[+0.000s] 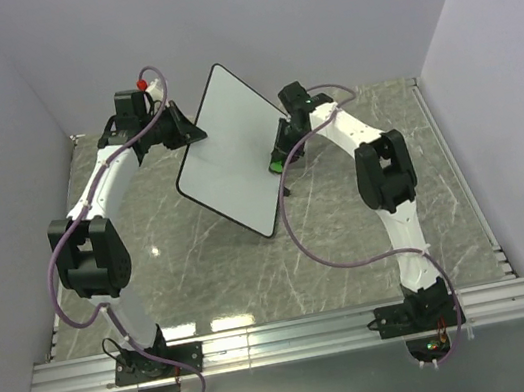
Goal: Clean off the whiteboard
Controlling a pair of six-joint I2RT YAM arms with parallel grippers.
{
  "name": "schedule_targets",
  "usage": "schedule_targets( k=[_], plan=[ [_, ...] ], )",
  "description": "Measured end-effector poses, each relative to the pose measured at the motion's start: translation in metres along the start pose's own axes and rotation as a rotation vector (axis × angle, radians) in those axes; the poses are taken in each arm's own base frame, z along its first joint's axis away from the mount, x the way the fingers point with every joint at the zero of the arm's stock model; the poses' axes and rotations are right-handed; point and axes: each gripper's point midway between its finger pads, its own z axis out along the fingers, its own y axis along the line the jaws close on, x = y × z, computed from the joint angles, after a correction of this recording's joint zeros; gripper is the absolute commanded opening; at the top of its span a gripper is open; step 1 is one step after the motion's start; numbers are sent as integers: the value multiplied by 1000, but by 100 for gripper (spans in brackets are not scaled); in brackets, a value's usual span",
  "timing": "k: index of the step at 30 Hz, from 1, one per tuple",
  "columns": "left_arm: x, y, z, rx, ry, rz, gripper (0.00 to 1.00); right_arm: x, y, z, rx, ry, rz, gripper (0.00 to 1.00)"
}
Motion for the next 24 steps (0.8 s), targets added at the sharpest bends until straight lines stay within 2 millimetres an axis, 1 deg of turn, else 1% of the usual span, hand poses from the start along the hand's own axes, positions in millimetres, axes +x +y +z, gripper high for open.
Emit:
schedule_targets(
  k=[2,5,7,11,12,14,16,18,20,22,23,24],
  plan=[
    [0,0,0,2,0,1,0,6,-4,0,27,11,-19,0],
    [0,-1,0,4,-1,2,0,11,-2,-3,44,13,-38,0],
    [-1,-1,0,5,-2,3,0,12,3,-6,40,11,-49,0],
    [-1,-2,1,8,-3,5,0,5,29,-15,-15,-28,-82,0],
    [-1,-2,1,8,-3,5,0,3,32,-18,-26,-42,-84,0],
    [-1,-2,0,8,-3,5,0,2,31,-19,-28,-55,-84,0],
    [-1,-4,0,8,-1,7,0,3,16,-21,12,-65,-71,0],
    [-2,-7,1,7,1,12,0,3,-11,-24,80,-76,-48,0],
    [-2,-10,2,5,2,17,1,3,-45,-29,162,-81,-16,0],
    [-3,-10,2,2,1,19,4,7,-85,-38,248,-82,20,0],
    [-3,-11,2,1,2,19,5,9,-100,-41,274,-85,32,0],
    [-3,-10,2,-1,2,18,10,15,-121,-46,317,-84,50,0]
  ],
)
